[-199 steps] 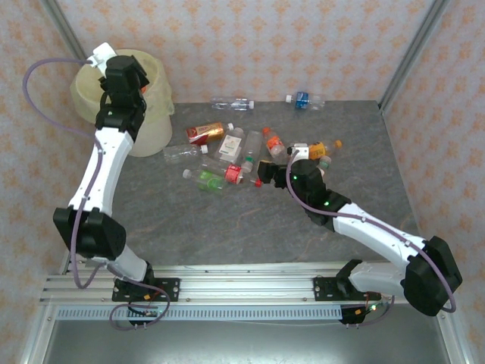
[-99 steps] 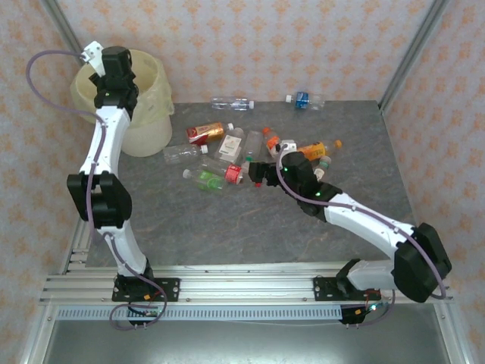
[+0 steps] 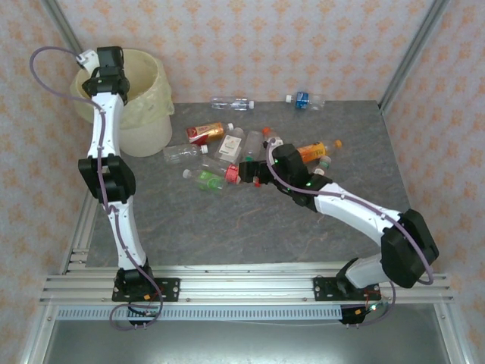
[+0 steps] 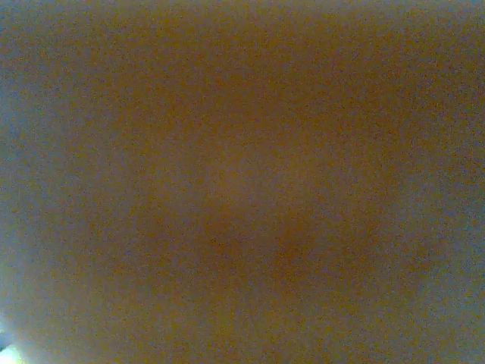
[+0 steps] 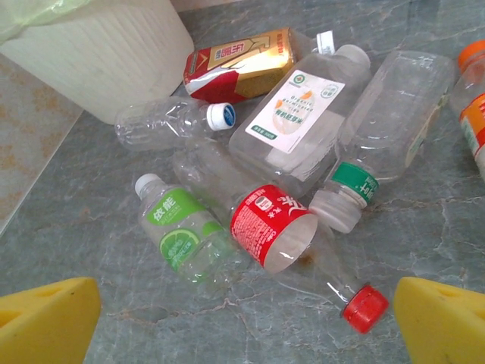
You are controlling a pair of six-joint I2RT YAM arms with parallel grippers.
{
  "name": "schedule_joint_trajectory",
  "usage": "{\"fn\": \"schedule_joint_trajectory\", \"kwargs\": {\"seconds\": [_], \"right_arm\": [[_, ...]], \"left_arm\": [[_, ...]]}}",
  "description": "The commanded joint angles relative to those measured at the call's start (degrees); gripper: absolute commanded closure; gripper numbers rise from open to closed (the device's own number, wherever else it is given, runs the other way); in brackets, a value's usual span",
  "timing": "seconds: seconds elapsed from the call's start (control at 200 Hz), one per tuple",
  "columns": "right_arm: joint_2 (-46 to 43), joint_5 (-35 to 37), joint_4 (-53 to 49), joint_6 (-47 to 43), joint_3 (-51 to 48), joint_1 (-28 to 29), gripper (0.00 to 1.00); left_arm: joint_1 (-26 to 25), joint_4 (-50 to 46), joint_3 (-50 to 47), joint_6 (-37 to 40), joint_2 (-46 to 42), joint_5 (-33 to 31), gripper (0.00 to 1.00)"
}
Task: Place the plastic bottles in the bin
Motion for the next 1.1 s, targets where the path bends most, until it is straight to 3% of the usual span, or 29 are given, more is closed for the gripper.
{"fn": "schedule_joint_trajectory", "kwargs": {"seconds": [0.0,0.255,0.48,0.876,1.026,1.096], "right_arm": [[1.0,-2.3,-1.8,-0.7,1.6,0.0,0.01],[1.3,-2.1,-1.1,0.5,0.2,0.0,0.01],[0.6,-0.8,-0.4,0.9,-0.7,0.0,0.01],[-1.4,1.8,0.3,1.5,-1.0,0.0,0.01],[-3.2,4.2,0.9,2.4,-2.1,0.0,0.01],[-4.3,5.9,1.5,3.2,-3.1,0.0,0.01]], "left_arm": [[0.7,-4.5,2.4,-0.8,0.0,-4.7,0.54],[0.7,-9.1,6.8,-0.7,1.4,-7.9,0.41],[0.7,-10.6,6.8,-2.3,0.2,-6.1,0.31],[0.6,-10.0,6.6,-7.0,-4.5,3.4,0.15],[0.0,-9.2,4.9,-8.3,-8.7,9.1,0.01],[-0.8,-7.1,1.7,-8.6,-12.1,11.9,0.0]]}}
